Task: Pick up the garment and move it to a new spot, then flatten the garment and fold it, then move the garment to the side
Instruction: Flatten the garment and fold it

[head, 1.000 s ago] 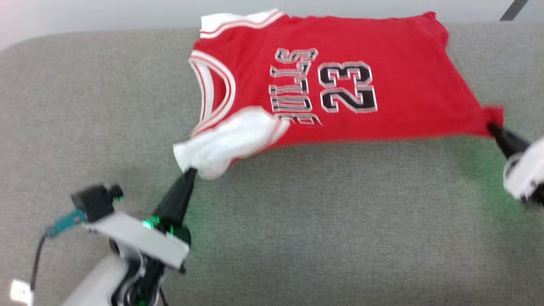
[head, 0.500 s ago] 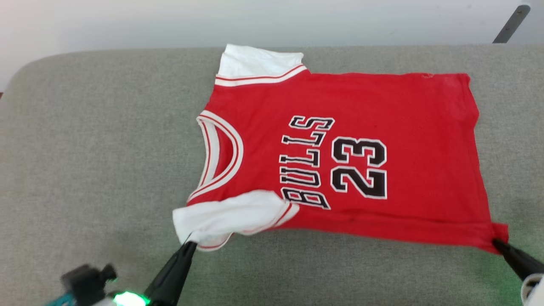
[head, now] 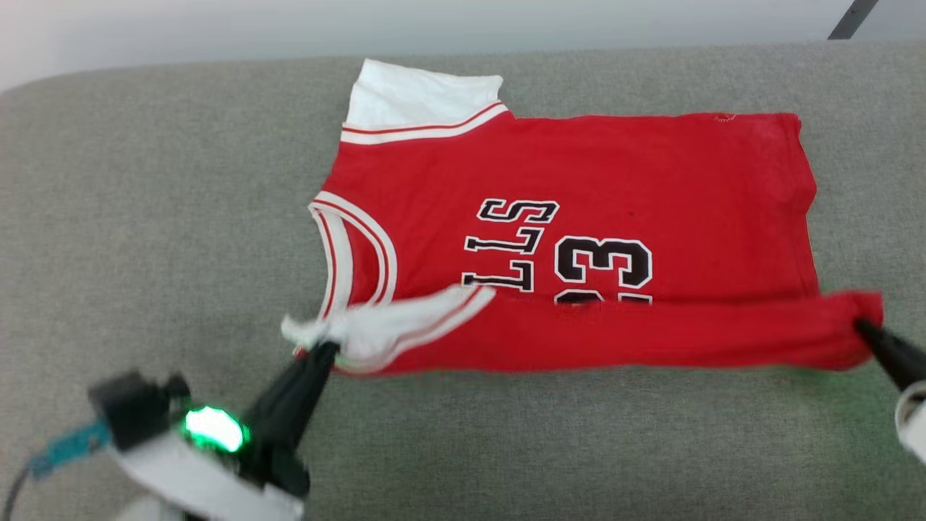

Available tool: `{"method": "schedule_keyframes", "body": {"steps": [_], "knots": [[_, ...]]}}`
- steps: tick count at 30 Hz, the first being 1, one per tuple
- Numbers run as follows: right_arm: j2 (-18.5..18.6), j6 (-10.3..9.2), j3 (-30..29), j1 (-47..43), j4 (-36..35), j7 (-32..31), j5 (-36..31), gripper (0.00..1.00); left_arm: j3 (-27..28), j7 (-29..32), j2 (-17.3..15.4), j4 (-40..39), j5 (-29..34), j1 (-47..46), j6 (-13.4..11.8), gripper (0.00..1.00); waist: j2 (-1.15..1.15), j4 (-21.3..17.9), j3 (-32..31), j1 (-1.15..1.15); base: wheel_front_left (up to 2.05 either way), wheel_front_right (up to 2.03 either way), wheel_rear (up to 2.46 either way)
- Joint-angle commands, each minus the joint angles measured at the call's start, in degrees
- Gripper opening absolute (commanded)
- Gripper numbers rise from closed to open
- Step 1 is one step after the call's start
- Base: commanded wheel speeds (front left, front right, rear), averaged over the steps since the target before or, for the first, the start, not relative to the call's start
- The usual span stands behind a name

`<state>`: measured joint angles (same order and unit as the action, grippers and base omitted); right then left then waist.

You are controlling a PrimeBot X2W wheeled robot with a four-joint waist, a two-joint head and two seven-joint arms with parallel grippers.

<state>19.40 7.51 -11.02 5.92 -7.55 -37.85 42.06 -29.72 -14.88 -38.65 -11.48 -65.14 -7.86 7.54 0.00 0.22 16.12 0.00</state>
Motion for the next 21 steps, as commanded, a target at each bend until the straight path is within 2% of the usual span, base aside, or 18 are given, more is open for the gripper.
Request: {"method": "schedule_keyframes", "body": {"steps": [1,9,14,21], "knots": [[-0.16,-0.04,-0.03,1.2,0.59,-0.03,-0.47,0.0,-0.1,-0.08,0.0,0.55,-0.28,-1.75,-0.11,0.0,0.0,-0.15,0.42,0.0,0.0,0.0,0.0],[-1.13,-0.04,2.11,12.27,10.53,0.8,-3.94,0.0,-6.5,-0.18,1.12,11.08,-3.71,-16.56,-0.11,0.0,0.0,-0.23,2.71,0.0,0.0,0.0,0.0],[-1.41,-0.04,3.61,14.65,15.23,2.77,-5.02,0.0,-9.29,-0.3,2.46,18.03,-4.41,-21.1,-0.11,0.0,0.0,-0.33,4.54,0.0,0.0,0.0,0.0],[-1.5,-0.04,7.08,15.92,20.25,6.84,-6.07,0.0,-10.45,-0.23,4.88,26.27,-3.59,-23.77,-0.11,0.0,0.0,-0.9,6.7,0.0,0.0,0.0,0.0]]}}
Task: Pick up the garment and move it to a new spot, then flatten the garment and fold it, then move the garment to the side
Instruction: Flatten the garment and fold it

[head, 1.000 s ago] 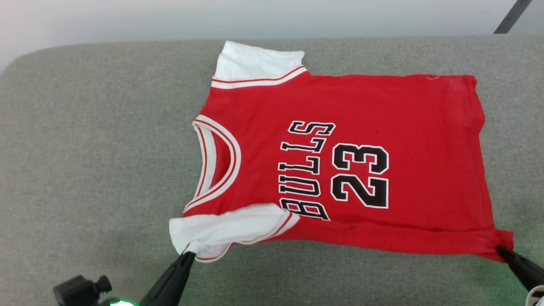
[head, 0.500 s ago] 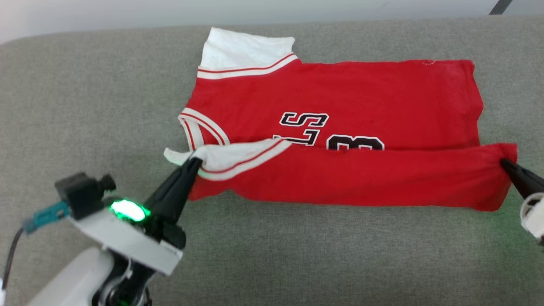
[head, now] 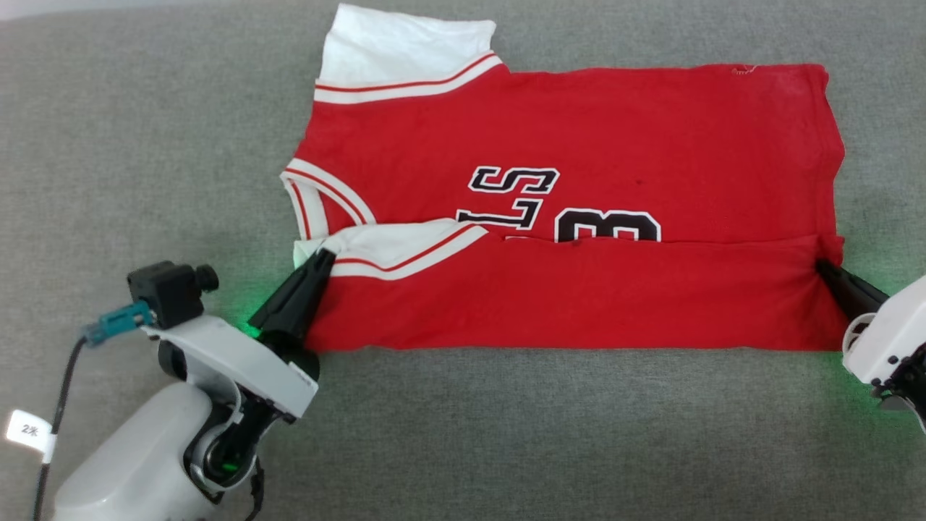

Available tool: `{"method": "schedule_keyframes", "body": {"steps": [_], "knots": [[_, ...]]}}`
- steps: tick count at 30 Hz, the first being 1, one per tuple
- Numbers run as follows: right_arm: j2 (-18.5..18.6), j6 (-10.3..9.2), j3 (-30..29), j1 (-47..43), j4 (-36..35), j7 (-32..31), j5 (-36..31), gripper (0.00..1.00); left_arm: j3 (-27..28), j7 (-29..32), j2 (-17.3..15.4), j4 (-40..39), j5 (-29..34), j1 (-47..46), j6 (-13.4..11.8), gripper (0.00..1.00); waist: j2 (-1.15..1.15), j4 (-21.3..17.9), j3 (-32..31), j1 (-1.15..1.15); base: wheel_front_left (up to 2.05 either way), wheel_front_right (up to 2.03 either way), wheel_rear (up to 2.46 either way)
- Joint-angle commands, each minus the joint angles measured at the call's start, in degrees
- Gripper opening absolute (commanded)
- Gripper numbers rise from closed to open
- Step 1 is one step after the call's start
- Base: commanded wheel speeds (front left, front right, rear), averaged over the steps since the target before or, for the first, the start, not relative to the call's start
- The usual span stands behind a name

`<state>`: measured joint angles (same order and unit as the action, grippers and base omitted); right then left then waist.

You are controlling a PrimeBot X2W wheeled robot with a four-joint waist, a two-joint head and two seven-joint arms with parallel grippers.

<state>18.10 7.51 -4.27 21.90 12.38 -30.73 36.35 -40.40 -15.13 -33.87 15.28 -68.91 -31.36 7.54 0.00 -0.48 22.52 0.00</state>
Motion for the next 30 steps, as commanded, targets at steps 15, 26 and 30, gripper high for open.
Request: {"method": "schedule_keyframes", "body": {"steps": [15,26,30], "knots": [[2.16,-0.04,5.99,0.51,2.69,6.92,0.44,1.0,-14.11,3.23,-7.07,5.11,-0.17,-7.12,-0.11,1.0,0.0,-0.09,-6.59,0.0,0.0,0.0,0.0],[3.11,-0.04,3.6,-2.81,1.52,8.07,1.69,1.0,-19.61,25.27,-14.24,3.18,-4.79,-13.94,-3.14,1.0,0.0,-0.12,-10.71,0.0,0.0,0.0,0.0],[2.8,-0.04,3.79,-3.0,0.59,7.68,1.4,1.0,-21.2,35.3,-15.04,0.24,-9.25,-13.78,-5.69,1.0,0.0,-1.16,-10.18,0.0,0.0,0.0,0.0]]}}
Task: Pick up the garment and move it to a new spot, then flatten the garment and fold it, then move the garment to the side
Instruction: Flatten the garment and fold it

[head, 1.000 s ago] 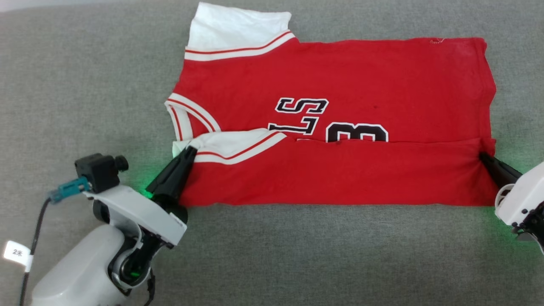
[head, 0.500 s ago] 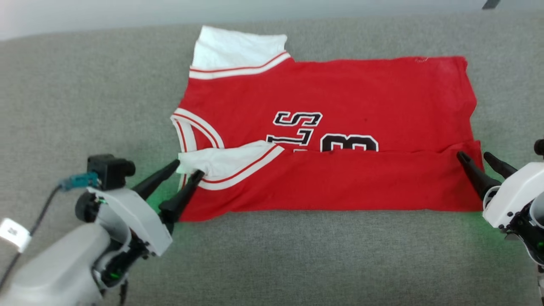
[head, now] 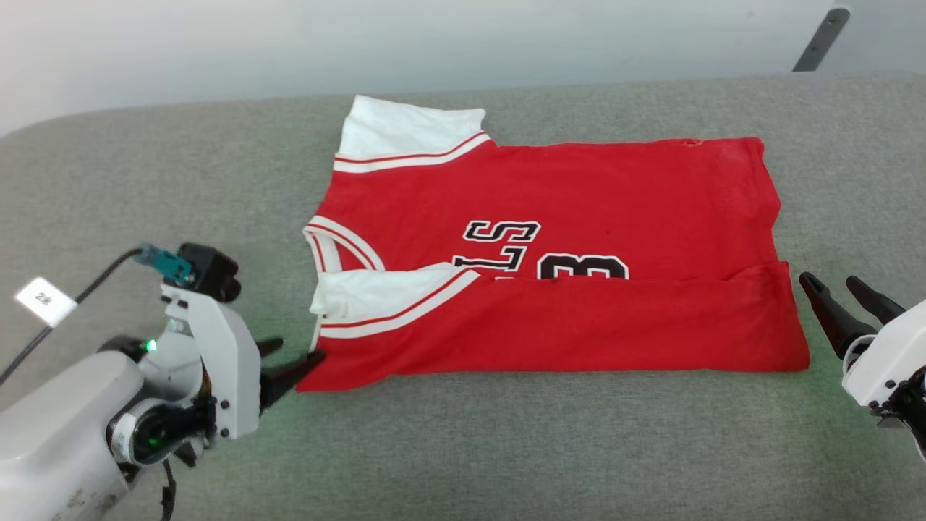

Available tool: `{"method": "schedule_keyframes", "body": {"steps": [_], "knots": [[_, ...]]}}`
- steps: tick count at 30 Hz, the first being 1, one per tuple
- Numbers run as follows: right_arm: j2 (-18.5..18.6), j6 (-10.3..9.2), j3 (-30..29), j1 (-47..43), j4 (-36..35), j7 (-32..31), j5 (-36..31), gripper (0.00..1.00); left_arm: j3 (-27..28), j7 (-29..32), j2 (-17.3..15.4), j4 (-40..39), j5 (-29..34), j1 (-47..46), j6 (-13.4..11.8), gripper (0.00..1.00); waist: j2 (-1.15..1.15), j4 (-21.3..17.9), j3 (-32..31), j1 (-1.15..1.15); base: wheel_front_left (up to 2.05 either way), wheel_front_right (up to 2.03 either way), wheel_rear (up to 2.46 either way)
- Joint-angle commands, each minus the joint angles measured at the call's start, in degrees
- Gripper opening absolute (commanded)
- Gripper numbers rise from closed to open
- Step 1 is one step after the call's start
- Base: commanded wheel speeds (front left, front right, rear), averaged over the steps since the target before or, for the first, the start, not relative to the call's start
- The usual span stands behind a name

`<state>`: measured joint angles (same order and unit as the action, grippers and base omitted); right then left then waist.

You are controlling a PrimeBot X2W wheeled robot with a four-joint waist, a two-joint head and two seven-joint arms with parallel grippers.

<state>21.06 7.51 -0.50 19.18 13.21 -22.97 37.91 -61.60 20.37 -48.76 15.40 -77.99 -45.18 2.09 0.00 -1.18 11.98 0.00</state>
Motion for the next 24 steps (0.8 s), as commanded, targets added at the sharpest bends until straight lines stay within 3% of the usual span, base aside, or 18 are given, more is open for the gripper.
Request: {"method": "schedule_keyframes", "body": {"steps": [1,7,12,13,14,15,24], "knots": [[-0.27,-0.04,0.09,-0.34,-0.44,-0.16,-0.26,1.0,-0.32,1.71,-0.36,-0.23,-0.81,0.17,-0.97,1.0,0.0,-0.8,0.58,0.0,0.0,0.0,0.0],[-0.58,-0.04,0.4,-0.14,-1.66,-0.76,-0.73,1.0,-0.81,6.52,0.35,0.45,-3.74,0.5,-3.55,1.0,0.0,-3.04,2.02,0.0,0.0,0.0,0.0],[-0.58,-0.04,0.96,0.53,-2.65,-1.35,-0.98,1.0,-1.61,7.59,1.34,3.74,-3.82,0.62,-3.18,1.0,0.0,-4.69,3.26,0.0,0.0,0.0,0.0],[-0.3,-0.04,1.3,0.65,-2.81,-1.72,-1.34,1.0,-1.62,7.79,1.88,4.33,-4.3,0.75,-2.95,0.86,0.0,-4.84,3.44,0.0,0.0,0.0,0.0],[0.02,-0.04,1.85,0.79,-3.09,-2.11,-1.69,1.0,-1.59,7.88,2.3,4.79,-4.65,0.84,-2.47,0.63,0.0,-4.97,3.62,0.0,0.0,0.0,0.0],[1.46,-0.04,3.56,1.33,-4.12,-4.13,-2.31,1.0,-1.81,7.58,3.24,5.81,-4.45,0.83,-1.17,0.0,0.0,-5.07,4.0,0.0,0.0,0.0,0.0],[7.59,-0.04,13.25,4.5,-4.79,-19.95,-2.87,1.0,-1.56,5.46,5.77,7.07,-4.0,0.53,0.49,0.0,0.0,-3.73,4.34,0.0,0.0,0.0,0.0]]}}
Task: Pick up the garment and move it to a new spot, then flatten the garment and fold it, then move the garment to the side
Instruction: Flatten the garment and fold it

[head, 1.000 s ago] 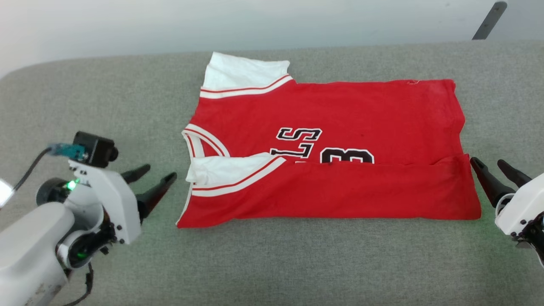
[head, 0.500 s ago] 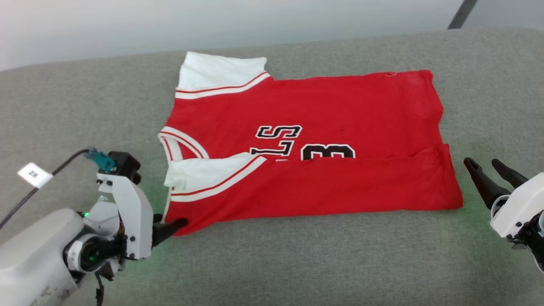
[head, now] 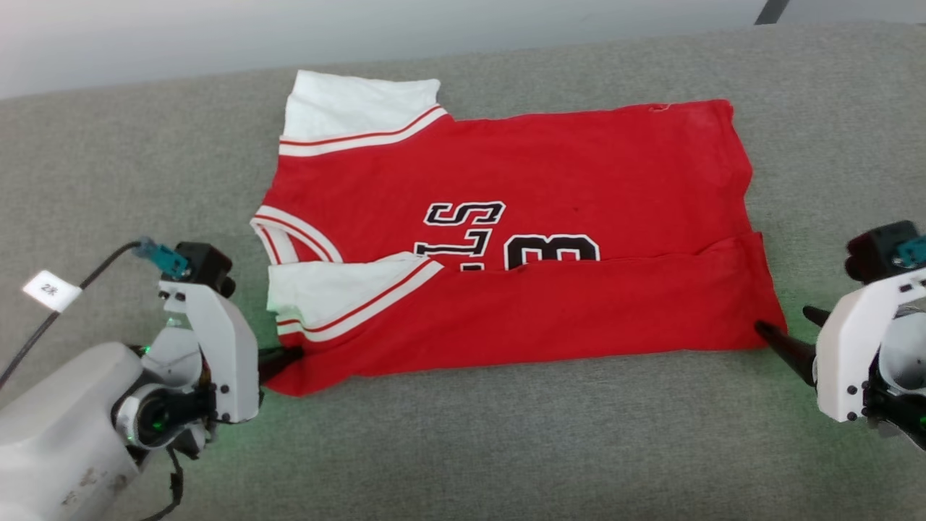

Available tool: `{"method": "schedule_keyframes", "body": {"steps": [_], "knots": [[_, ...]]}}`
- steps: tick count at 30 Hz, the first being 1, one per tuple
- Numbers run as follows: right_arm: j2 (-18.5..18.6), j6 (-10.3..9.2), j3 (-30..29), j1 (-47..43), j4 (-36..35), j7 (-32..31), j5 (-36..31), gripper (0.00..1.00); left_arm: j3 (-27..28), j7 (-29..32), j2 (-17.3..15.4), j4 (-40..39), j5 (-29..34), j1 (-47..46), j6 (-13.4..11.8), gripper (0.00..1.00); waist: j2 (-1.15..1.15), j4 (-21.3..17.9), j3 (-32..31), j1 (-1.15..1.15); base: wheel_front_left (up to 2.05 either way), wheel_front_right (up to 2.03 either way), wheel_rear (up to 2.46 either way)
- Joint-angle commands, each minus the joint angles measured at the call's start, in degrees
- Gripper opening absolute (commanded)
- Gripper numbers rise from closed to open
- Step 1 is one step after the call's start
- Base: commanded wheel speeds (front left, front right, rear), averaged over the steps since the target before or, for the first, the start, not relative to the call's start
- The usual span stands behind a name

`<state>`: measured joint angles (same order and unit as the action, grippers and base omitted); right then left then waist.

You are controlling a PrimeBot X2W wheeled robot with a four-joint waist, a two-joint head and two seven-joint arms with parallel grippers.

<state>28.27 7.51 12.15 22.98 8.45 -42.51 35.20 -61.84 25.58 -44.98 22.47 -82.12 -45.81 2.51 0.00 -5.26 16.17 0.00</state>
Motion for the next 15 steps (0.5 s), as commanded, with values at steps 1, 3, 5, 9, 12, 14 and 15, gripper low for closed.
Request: {"method": "schedule_keyframes", "body": {"steps": [1,3,5,9,12,14,15], "knots": [[1.14,-0.04,1.56,1.37,0.09,-1.71,-0.88,1.0,-1.35,0.14,2.25,-0.08,0.34,1.03,0.22,0.0,0.0,0.67,0.33,0.0,0.0,0.0,0.0],[1.94,-0.04,2.53,2.1,0.36,-2.65,-1.79,1.0,-1.39,-0.01,2.46,-0.15,0.54,0.86,0.41,0.0,0.0,0.96,0.52,0.0,0.0,0.0,0.0],[2.47,-0.04,4.08,3.21,1.44,-4.19,-2.71,1.0,-1.19,-0.61,2.88,-0.22,0.81,0.57,0.52,0.0,0.0,1.48,1.04,0.0,0.0,0.0,0.0],[2.36,-0.04,5.78,5.08,4.56,-6.46,-3.1,1.0,-1.32,-1.45,3.73,-0.32,1.63,0.43,0.87,0.0,0.0,2.42,1.95,0.0,0.0,0.0,0.0],[1.91,-0.04,7.57,5.28,6.01,-7.02,-2.12,0.0,-1.39,-1.97,4.19,-0.04,1.9,0.46,1.15,0.0,0.0,3.02,2.22,0.0,0.0,0.0,0.0],[1.91,-0.04,7.58,5.38,6.64,-6.39,-1.65,0.0,-1.34,-2.39,4.2,0.24,2.07,0.54,1.31,0.0,0.0,3.32,2.24,0.0,0.0,0.0,0.0],[2.17,-0.04,7.55,5.34,6.86,-6.17,-1.4,0.0,-1.34,-2.5,4.12,0.29,2.17,0.63,1.34,0.0,0.0,3.48,2.12,0.0,0.0,0.0,0.0]]}}
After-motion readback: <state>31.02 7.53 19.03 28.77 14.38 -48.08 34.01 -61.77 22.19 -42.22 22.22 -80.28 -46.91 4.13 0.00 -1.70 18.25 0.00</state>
